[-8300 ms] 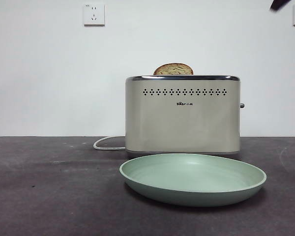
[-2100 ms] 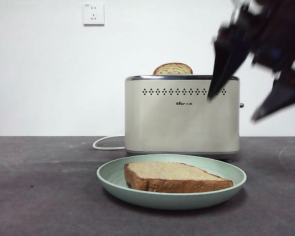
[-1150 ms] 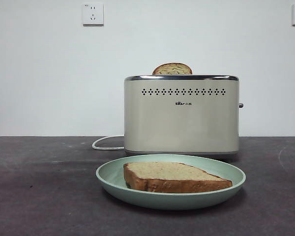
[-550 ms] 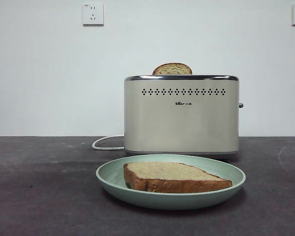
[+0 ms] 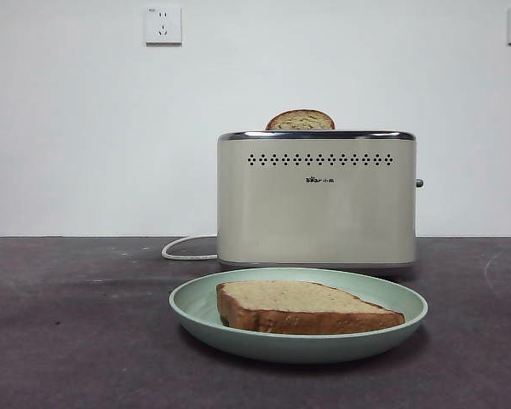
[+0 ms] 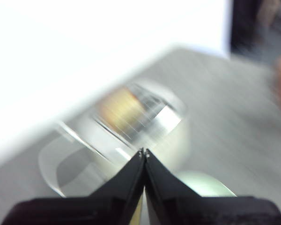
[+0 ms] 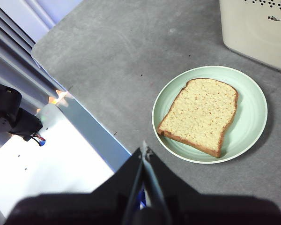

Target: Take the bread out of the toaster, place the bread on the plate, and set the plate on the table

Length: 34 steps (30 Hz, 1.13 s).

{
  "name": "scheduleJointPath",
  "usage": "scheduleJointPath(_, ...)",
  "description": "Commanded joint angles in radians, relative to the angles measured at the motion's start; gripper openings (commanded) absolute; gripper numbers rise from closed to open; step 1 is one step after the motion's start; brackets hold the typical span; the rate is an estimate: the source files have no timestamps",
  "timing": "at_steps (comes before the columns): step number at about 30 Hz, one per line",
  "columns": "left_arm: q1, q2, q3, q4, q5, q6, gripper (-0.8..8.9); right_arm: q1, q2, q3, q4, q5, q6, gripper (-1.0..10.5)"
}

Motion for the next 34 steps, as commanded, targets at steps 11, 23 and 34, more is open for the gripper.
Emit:
scheduleJointPath(11,0.5,-0.391,-0.57,0.488,0.134,0.071,-0.04,0.002,-0.002,-0.002,0.005,0.002,-0.007,0.0)
scheduleJointPath(23,0.676,-0.805,-1.204,0.655,0.134,-0.047,-0.04,0.002,-0.002,-0.002,0.005,0.002,-0.007,0.0)
scheduleJointPath(34,0.689,-0.974,-1.468,0.654,0.077,-0.17,-0.04,0.002,-0.002,-0.002,0.005,0.002,-0.007,0.0)
